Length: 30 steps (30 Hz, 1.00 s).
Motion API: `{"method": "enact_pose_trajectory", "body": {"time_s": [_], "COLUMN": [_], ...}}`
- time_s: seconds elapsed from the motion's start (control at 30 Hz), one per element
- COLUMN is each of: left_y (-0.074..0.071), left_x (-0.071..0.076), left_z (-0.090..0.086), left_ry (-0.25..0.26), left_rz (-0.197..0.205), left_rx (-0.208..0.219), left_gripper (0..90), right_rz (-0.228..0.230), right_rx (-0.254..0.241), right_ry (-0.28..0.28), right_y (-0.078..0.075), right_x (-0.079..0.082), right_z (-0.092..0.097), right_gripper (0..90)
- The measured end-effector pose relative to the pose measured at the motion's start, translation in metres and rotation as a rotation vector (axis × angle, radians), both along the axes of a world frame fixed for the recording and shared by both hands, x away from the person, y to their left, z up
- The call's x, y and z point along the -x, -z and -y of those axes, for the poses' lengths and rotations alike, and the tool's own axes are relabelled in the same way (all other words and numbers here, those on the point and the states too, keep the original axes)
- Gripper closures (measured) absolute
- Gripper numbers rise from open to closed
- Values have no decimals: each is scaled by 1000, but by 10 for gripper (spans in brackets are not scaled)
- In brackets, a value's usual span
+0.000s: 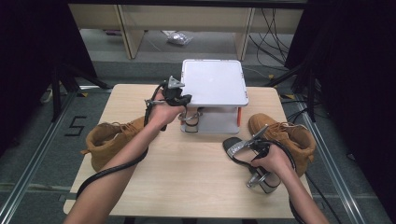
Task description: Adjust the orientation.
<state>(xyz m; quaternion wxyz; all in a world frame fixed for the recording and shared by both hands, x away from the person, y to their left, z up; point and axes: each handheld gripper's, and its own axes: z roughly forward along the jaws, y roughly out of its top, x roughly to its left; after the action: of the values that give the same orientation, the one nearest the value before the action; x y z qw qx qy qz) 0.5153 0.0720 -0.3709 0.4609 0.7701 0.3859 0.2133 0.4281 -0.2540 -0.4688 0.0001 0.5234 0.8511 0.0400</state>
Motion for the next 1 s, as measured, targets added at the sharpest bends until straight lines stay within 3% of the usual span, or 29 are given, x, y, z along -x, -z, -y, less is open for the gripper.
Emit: {"method": "enact_pose_trajectory", "body": {"time_s": [0.23,0.33,0.37,0.43,0.5,0.53,0.93,0.97,1.0], "left_y": [0,0,0,0,-1,-1,-1,-1,-1], "left_x": [0,0,0,0,0,0,0,1,1], "left_z": [0,1,0,0,0,0,1,1,1], "left_ry": [0,-7,-2,0,-1,-2,-1,-1,-1], "left_rz": [1,0,0,0,-3,-2,0,0,0], "left_rx": [-4,5,-8,-9,-10,-11,-13,-13,-13], "left_gripper": [895,895,895,895,895,895,895,895,895], "right_rz": [10,19,2,32,35,21,94,91,69], "right_rx": [-16,-20,-25,-25,-35,-33,-38,-34,-62], "right_ry": [71,82,76,85,92,90,105,123,123], "right_y": [-5,-5,-6,-6,-7,-10,-17,-19,-22], "right_x": [5,6,6,7,8,8,8,8,8], "right_z": [-4,-6,-6,-7,-9,-9,-13,-16,-17], "right_gripper": [435,435,435,436,436,436,437,438,438]}}
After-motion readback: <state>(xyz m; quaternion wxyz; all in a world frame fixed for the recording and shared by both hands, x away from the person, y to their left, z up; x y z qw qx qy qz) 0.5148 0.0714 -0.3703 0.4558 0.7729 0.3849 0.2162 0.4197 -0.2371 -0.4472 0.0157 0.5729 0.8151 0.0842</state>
